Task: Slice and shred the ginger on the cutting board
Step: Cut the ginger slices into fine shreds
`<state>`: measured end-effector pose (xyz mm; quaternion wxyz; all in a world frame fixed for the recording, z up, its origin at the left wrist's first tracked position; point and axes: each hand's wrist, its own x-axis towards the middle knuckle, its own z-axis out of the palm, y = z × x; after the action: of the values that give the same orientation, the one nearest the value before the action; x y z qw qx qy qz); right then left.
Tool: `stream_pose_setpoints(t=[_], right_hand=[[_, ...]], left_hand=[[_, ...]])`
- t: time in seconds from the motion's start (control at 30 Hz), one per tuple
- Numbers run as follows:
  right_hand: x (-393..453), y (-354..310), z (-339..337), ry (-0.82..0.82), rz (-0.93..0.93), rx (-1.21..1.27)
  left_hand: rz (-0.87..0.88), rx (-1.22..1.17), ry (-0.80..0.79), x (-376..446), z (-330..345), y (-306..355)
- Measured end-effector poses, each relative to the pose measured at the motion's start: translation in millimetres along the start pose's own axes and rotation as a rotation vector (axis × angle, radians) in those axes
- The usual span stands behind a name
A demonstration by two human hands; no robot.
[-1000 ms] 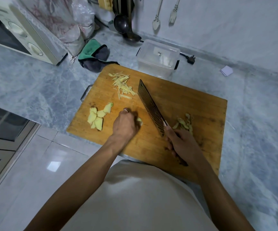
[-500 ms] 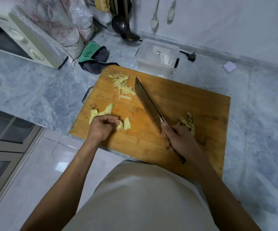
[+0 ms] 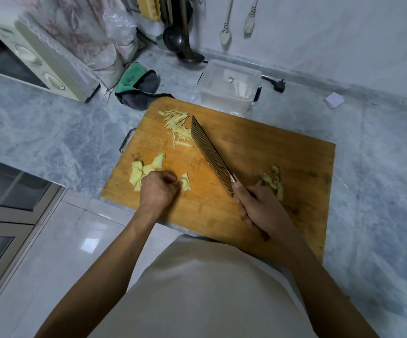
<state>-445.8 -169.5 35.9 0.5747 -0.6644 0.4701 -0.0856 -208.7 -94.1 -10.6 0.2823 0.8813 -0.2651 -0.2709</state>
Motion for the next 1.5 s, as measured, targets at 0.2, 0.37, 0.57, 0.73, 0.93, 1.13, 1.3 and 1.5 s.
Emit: stream_pose_setpoints(t=[0.2,0.37,0.57,0.73,0.93,1.13,1.3,1.5], right_hand=[[-4,5,-9,-0.041,-0.012,-0.081],[-6,5,-13,-0.069,0.004,-0.202],[1,7,-23,-0.123,0.016,-0.277],[5,11,-26,-0.13,-0.041,-0.33],[2,10,-24,-0.181,-0.114,-0.392],[9,13,-36,-0.236,-0.057,-0.348],[13,11,-38,-0.223,-0.142,-0.416],[7,8,-36,-0.214,-0.181,-0.451]], left_hand=[[-0.029,-0.01,0.026,-11,17,9],[-0.058,-0.104,0.047,-31,45,17],[0.078,-0.111,0.127,-47,51,11],[0.452,0.135,0.21,-59,57,-23],[0.404,0.056,0.326,-65,79,-19],[0.546,0.141,0.361,-67,86,-25],[0.673,0.24,0.298,-71,77,-34],[0.536,0.108,0.236,-57,64,-31]])
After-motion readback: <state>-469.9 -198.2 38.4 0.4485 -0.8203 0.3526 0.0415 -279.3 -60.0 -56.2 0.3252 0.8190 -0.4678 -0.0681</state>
